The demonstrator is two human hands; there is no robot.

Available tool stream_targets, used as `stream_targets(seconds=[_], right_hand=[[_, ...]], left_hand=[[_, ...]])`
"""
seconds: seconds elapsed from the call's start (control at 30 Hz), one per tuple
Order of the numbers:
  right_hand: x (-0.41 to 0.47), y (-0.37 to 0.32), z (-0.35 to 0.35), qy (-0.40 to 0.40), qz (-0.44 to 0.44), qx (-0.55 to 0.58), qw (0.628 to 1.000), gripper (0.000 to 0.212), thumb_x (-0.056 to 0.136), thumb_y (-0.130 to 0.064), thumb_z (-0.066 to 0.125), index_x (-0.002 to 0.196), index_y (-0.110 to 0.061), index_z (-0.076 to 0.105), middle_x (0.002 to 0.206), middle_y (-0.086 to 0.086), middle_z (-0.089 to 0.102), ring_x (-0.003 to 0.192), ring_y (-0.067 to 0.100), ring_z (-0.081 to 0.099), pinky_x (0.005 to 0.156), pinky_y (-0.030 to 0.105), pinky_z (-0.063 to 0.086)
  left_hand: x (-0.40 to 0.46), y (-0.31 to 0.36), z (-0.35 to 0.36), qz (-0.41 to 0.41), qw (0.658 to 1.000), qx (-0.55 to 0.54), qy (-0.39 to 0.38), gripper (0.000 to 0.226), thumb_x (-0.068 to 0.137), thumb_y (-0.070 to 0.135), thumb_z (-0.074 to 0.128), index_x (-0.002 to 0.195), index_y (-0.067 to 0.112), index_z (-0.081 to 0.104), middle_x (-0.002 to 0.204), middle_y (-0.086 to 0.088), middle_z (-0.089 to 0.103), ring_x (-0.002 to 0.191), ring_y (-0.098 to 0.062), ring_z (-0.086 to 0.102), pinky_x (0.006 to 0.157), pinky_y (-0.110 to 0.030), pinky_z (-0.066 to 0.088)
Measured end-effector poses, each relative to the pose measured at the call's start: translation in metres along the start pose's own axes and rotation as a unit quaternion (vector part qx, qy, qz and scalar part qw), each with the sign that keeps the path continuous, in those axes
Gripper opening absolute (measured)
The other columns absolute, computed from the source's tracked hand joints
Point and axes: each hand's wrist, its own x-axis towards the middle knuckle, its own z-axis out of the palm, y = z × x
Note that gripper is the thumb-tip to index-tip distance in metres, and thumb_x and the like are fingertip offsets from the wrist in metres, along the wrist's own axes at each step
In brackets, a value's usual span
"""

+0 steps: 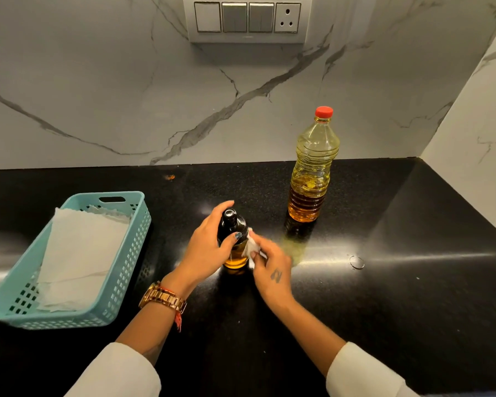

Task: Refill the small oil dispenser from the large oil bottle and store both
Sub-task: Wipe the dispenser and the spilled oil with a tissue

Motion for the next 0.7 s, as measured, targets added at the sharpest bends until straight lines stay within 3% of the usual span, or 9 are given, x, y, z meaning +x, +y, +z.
stream_targets(seconds=[0.07,0.2,0.37,0.47,0.53,0.6,0.7], right_hand=[[-0.008,0.014,0.005,-0.016,0.016,-0.027,0.999,0.042,0.085,0.006,0.052,0.119,-0.015,0.063,0.108,-0.001,0.067,0.101,0.008,0.059,0.084,0.014,0.044],[0.021,0.008,0.002,-0.061,0.080,-0.022,0.995,0.039,0.086,0.004,0.049,0.115,-0.017,0.065,0.108,0.002,0.068,0.103,0.012,0.060,0.089,0.023,0.046],[0.024,-0.005,-0.003,-0.029,0.012,-0.014,0.999,0.039,0.085,0.004,0.051,0.118,-0.015,0.063,0.108,-0.001,0.066,0.103,0.008,0.058,0.090,0.018,0.045],[0.000,0.013,0.003,-0.037,0.001,-0.056,0.998,0.039,0.085,0.001,0.052,0.119,-0.017,0.062,0.099,-0.003,0.067,0.091,0.007,0.059,0.075,0.008,0.039],[-0.002,0.028,0.008,-0.081,0.040,-0.094,0.991,0.039,0.086,-0.002,0.051,0.120,-0.018,0.061,0.097,0.000,0.068,0.091,0.012,0.060,0.070,0.012,0.038],[0.010,0.029,0.008,-0.109,0.081,-0.111,0.984,0.032,0.086,-0.005,0.049,0.111,-0.017,0.065,0.092,0.002,0.068,0.089,0.016,0.062,0.071,0.020,0.043],[0.025,0.009,-0.002,-0.097,0.101,-0.047,0.989,0.026,0.088,-0.006,0.049,0.099,-0.018,0.069,0.087,0.001,0.069,0.084,0.014,0.062,0.074,0.027,0.049]], left_hand=[[-0.001,0.000,0.003,-0.005,1.000,-0.002,-0.006,0.055,0.088,0.012,0.057,0.133,0.034,0.034,0.129,-0.001,0.051,0.116,-0.014,0.049,0.097,-0.035,0.045],[0.001,0.000,0.006,-0.027,1.000,-0.005,-0.007,0.050,0.089,0.012,0.055,0.132,0.030,0.035,0.128,-0.002,0.050,0.117,-0.017,0.049,0.096,-0.036,0.043],[-0.002,0.002,0.011,-0.034,0.999,-0.016,-0.001,0.058,0.090,0.009,0.051,0.135,0.035,0.026,0.133,-0.005,0.045,0.119,-0.018,0.048,0.099,-0.037,0.042],[-0.004,0.003,0.015,-0.033,0.999,-0.018,0.016,0.064,0.090,0.009,0.051,0.134,0.045,0.022,0.136,-0.006,0.043,0.120,-0.021,0.048,0.101,-0.044,0.041],[-0.004,0.004,0.015,-0.041,0.998,-0.032,0.019,0.062,0.090,0.010,0.051,0.128,0.051,0.023,0.134,-0.004,0.044,0.119,-0.020,0.048,0.101,-0.045,0.041],[-0.005,0.005,0.016,-0.051,0.997,-0.058,0.020,0.056,0.087,0.019,0.053,0.125,0.051,0.028,0.129,-0.002,0.046,0.115,-0.018,0.049,0.100,-0.044,0.041],[-0.005,0.008,0.021,-0.061,0.995,-0.053,0.054,0.051,0.083,0.041,0.058,0.127,0.045,0.033,0.124,0.002,0.048,0.111,-0.014,0.050,0.095,-0.036,0.043]])
